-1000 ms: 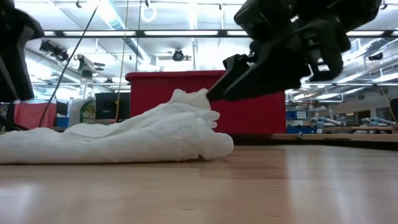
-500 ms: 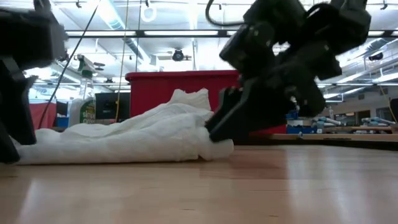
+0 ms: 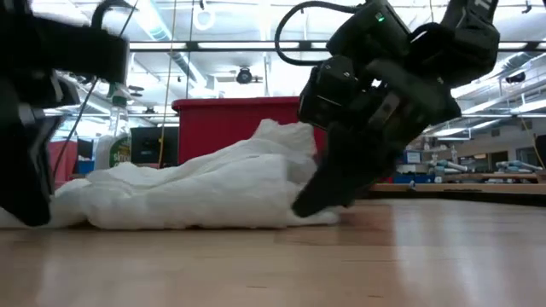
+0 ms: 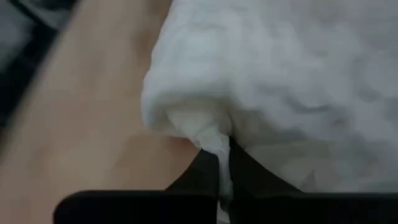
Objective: Fold laundry
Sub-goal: Fold the white dress on the table
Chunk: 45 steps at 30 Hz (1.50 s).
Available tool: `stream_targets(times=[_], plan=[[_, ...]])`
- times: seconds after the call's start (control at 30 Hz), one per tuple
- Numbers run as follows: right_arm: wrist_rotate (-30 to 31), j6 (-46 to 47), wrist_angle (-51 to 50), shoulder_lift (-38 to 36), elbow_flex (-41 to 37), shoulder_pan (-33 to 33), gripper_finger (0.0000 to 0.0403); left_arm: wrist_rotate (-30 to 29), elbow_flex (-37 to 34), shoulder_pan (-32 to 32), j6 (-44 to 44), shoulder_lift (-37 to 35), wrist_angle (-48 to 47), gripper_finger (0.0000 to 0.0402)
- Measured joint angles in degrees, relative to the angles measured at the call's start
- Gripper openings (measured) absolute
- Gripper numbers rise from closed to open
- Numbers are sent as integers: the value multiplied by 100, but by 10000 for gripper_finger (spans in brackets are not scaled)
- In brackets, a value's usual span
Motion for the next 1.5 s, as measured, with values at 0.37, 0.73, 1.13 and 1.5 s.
stream_targets(times=[0.37, 0.73, 1.13, 1.5], plan=[[-1980, 2894, -752, -1967, -30, -13, 9, 133, 2115, -91, 574, -433, -1166, 6], [-869, 2668, -2623, -3250, -12, -766, 7, -361, 3053, 815, 665, -879, -3124, 5], [-37, 2330, -4254, -3253, -18, -853, 10, 599, 2058, 3081, 3724, -876, -1878, 5], [1113, 2479, -5546, -3586, -19, -876, 104, 607, 1955, 4275, 4077, -924, -1218, 130]])
